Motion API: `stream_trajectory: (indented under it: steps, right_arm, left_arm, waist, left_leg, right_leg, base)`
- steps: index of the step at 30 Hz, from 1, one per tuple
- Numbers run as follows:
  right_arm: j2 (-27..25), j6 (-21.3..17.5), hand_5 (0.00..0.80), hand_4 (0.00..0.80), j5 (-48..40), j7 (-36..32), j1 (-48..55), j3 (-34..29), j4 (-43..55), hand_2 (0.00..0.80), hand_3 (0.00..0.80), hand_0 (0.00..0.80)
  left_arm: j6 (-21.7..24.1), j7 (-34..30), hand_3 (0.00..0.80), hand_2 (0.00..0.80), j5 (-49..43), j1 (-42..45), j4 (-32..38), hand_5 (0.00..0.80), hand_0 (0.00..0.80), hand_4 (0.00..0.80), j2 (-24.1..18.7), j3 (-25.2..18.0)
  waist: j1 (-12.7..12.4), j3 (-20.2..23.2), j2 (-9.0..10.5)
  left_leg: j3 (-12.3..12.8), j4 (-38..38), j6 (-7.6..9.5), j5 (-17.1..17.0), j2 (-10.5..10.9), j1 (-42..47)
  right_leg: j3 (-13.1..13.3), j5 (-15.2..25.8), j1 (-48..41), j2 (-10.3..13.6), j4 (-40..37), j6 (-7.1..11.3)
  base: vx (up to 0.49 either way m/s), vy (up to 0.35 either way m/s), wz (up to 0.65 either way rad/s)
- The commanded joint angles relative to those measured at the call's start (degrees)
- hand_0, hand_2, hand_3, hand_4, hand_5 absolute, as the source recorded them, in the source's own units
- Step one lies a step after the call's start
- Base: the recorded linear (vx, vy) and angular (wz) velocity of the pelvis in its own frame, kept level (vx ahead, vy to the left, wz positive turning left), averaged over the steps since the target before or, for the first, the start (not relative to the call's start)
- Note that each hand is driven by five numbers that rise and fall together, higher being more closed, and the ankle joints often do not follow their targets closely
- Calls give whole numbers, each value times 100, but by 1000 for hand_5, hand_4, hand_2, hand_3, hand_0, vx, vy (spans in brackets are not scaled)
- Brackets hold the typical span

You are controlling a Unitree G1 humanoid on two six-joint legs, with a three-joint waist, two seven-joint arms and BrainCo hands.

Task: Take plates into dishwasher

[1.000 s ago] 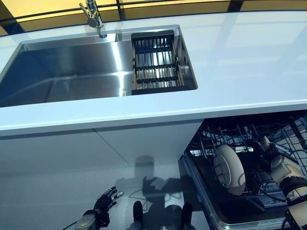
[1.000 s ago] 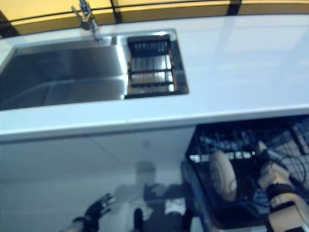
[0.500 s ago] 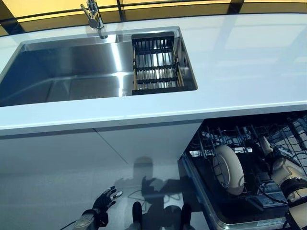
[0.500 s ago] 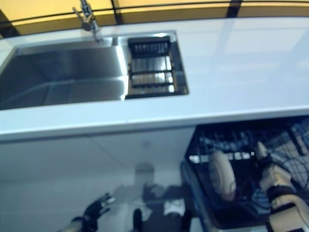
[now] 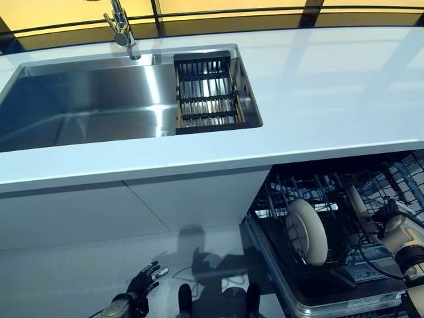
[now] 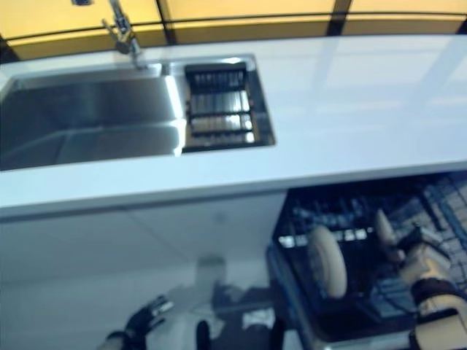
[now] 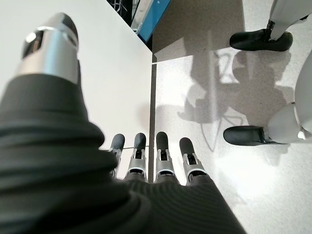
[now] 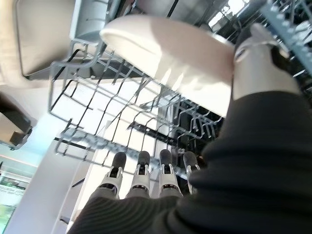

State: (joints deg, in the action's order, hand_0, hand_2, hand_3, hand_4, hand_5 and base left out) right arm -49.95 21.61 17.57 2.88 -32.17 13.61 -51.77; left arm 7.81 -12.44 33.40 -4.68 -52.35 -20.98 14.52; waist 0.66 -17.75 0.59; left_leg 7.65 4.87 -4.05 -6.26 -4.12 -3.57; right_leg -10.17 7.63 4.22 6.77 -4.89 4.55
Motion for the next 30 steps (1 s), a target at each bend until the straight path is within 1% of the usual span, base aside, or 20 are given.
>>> stream_trajectory:
  steps: [1,6,10,14,18,20,23,24,26,27,28,29,30]
  right_arm:
    - [-469,6,0,0,-257,-36,124,-7,253,0,0,0]
    - [-561,-25,0,0,-462,-148,220,-160,564,0,0,0]
    - [-682,113,0,0,-767,-280,351,-372,784,0,0,0]
    - [-768,145,0,0,-1395,-395,694,-835,740,0,0,0]
    - [-710,-48,0,0,-1952,-424,1288,-1441,634,0,0,0]
    - [-612,-86,0,0,-2109,-446,1570,-1694,684,0,0,0]
    - [-441,-257,0,0,-2297,-351,2072,-2083,709,0,0,0]
    - [-379,-324,0,0,-2339,-312,2281,-2222,711,0,0,0]
    - [-309,-381,0,0,-2301,-375,2658,-2504,681,0,0,0]
    - [-296,-399,0,0,-2309,-393,2705,-2546,664,0,0,0]
    - [-224,-448,0,0,-2427,-364,2783,-2624,627,0,0,0]
    - [-143,-478,0,0,-2580,-292,2781,-2636,574,0,0,0]
    - [-63,-460,0,0,-2703,-285,2752,-2650,518,0,0,0]
  left_arm:
    - [4,-55,0,0,-31,-53,-182,0,0,0,81,-33]
    - [27,-59,0,0,-80,16,-283,0,0,0,141,-114]
    - [22,10,0,0,-87,91,-338,0,0,0,215,-175]
    - [47,76,0,0,-128,114,-495,0,0,0,279,-251]
    - [33,135,0,0,-291,142,-677,0,0,0,341,-330]
    - [10,224,0,0,-426,167,-773,0,0,0,342,-381]
    - [-144,422,0,0,-783,148,-1029,0,0,0,309,-441]
    - [-162,435,0,0,-890,151,-1175,0,0,0,284,-477]
    - [-258,569,0,0,-1120,147,-1413,0,0,0,224,-518]
    - [-274,602,0,0,-1154,136,-1421,0,0,0,211,-521]
    - [-346,749,0,0,-1286,81,-1423,0,0,0,158,-511]
    - [-427,873,0,0,-1363,22,-1416,0,0,0,121,-522]
    - [-536,1039,0,0,-1341,-69,-1438,0,0,0,74,-554]
  waist:
    - [-10,456,283]
    - [38,569,376]
    - [91,691,456]
    - [175,847,537]
    - [265,987,583]
    - [329,1034,593]
    - [417,1070,609]
    - [459,1067,611]
    - [607,1035,650]
    - [621,1015,661]
    - [667,928,700]
    - [712,848,702]
    - [768,784,668]
  left_leg:
    - [194,13,290,275,340,-55]
    - [213,13,298,313,324,40]
    - [230,13,302,345,304,127]
    - [272,13,341,418,284,252]
    - [345,13,398,503,254,439]
    - [393,13,421,539,244,508]
    - [406,13,469,604,259,611]
    - [389,13,491,626,266,667]
    - [522,-59,500,661,259,765]
    - [549,-66,492,657,255,760]
    - [635,-58,450,627,221,716]
    - [677,-24,419,605,178,681]
    - [739,13,412,555,118,615]
  right_leg:
    - [61,-90,-11,-207,155,158]
    - [107,-100,-97,-222,146,160]
    - [154,-124,-173,-235,158,161]
    - [219,-209,-244,-231,266,153]
    - [262,-276,-304,-195,434,175]
    - [297,-279,-313,-173,486,200]
    - [416,-256,-289,-153,583,250]
    - [513,-244,-256,-154,647,277]
    - [692,-65,-191,-126,582,372]
    - [701,-6,-181,-118,534,392]
    - [675,211,-89,-83,381,478]
    - [668,315,77,-90,372,540]
    - [685,294,225,-115,507,570]
  base:
    - [60,43,-5]
    - [64,51,-2]
    - [78,68,-1]
    - [90,92,0]
    - [121,115,-11]
    - [97,95,-9]
    - [124,92,-10]
    - [179,85,-26]
    - [185,54,-26]
    - [7,-2,-23]
    - [-144,-4,-30]
    - [-245,32,-41]
    - [-216,54,-39]
